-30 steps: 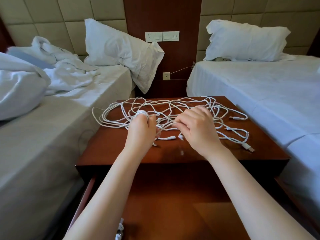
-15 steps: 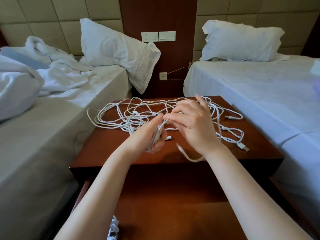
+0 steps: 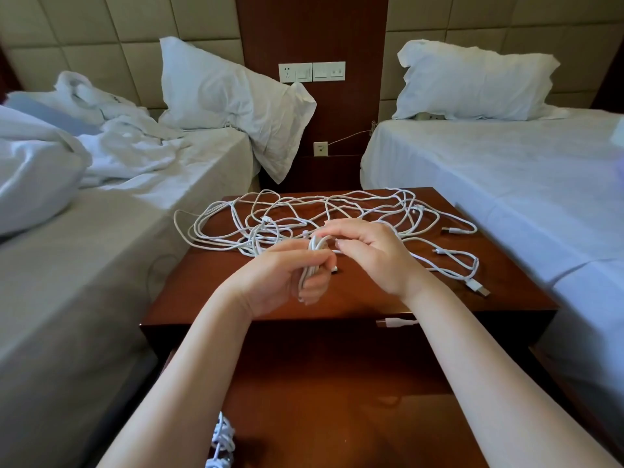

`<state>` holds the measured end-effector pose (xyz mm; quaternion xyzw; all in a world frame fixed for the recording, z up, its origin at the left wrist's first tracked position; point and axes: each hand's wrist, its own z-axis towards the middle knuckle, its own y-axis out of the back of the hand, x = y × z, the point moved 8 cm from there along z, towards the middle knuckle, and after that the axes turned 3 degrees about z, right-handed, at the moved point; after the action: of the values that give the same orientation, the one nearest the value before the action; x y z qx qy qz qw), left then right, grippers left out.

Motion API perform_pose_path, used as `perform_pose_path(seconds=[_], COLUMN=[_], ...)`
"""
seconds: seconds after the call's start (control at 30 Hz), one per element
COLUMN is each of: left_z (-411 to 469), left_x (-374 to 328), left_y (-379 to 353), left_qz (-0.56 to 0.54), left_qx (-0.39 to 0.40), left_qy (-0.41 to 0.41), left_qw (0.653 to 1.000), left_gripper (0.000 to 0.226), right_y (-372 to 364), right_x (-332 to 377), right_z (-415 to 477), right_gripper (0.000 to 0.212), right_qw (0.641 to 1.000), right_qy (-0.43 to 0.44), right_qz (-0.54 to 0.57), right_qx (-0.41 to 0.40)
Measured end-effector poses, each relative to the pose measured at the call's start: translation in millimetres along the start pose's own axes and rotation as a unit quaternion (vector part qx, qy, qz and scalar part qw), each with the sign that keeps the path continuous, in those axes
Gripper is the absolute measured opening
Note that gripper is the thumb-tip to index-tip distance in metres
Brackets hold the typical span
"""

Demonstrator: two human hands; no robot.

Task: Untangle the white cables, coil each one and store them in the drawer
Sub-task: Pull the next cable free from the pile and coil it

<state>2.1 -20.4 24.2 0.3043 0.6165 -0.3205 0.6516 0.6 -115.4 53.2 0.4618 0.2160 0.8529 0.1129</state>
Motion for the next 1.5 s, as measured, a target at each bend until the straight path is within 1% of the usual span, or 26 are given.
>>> perform_pose_path(seconds=[0.07, 0.27, 0.43, 0.57, 0.67, 0.77, 0.9, 0.97, 1.07, 1.17, 1.27, 1.37, 1.43, 1.5], left_z=[0.1, -0.1, 0.0, 2.2, 4.1, 4.8, 6.0, 5.8, 3.3, 3.1, 3.0, 1.1, -2.2, -3.9], left_x=[-3.5, -4.9, -5.8, -5.9, -7.4, -7.7, -9.6, -10.3, -7.6, -5.9, -5.5, -9.5, -14.5, -18.5], left_y=[-2.0, -7.8, -7.4, -3.7, -1.0, 5.9, 13.8, 21.0, 29.6, 29.0, 27.9, 29.9, 32.6, 33.1], left_qz=[-0.015, -0.05, -0.025, -0.01, -0.023, 0.008, 0.035, 0.047, 0.065, 0.066, 0.055, 0.07, 0.074, 0.069], left_qx=[0.008, 0.04, 0.042, -0.005, -0.037, -0.112, -0.216, -0.264, -0.318, -0.333, -0.353, -0.376, -0.387, -0.379], left_qy=[-0.008, -0.018, -0.034, -0.036, -0.038, -0.028, -0.032, -0.039, -0.02, 0.004, 0.015, 0.0, -0.019, -0.037], left_qw=[1.0, 0.998, 0.998, 0.999, 0.998, 0.993, 0.975, 0.963, 0.946, 0.941, 0.934, 0.924, 0.919, 0.922], left_gripper=[0.019, 0.021, 0.024, 0.026, 0.037, 0.046, 0.053, 0.052, 0.041, 0.036, 0.032, 0.029, 0.029, 0.027], right_y=[-4.1, -2.7, -4.3, 2.3, 1.0, -2.9, -0.3, -0.2, -5.7, -10.4, -9.3, -5.7, -1.8, 3.3], right_x=[-3.3, -1.0, -4.7, -9.0, -5.4, -3.2, -2.3, -2.7, -4.8, -1.6, 1.8, 5.4, 5.2, 3.6], right_z=[0.9, 2.1, 1.9, 0.9, 1.5, 2.6, 2.2, 2.4, 2.0, 1.7, 1.3, 0.2, -0.4, -0.8], right_gripper=[0.028, 0.022, 0.026, 0.029, 0.028, 0.028, 0.027, 0.028, 0.031, 0.036, 0.042, 0.037, 0.038, 0.04], right_qw=[0.999, 0.998, 0.996, 0.998, 0.999, 0.999, 0.998, 0.998, 0.996, 0.992, 0.983, 0.973, 0.971, 0.971], right_qy=[-0.02, -0.022, -0.04, -0.054, -0.043, -0.03, -0.023, -0.022, -0.023, -0.002, 0.021, 0.04, 0.033, 0.016], right_qz=[0.037, 0.054, 0.064, 0.035, 0.021, -0.006, -0.031, -0.043, -0.075, -0.12, -0.17, -0.204, -0.207, -0.201], right_qx=[0.013, 0.014, 0.039, 0.017, -0.003, -0.014, -0.039, -0.044, -0.04, -0.043, -0.063, -0.099, -0.117, -0.128])
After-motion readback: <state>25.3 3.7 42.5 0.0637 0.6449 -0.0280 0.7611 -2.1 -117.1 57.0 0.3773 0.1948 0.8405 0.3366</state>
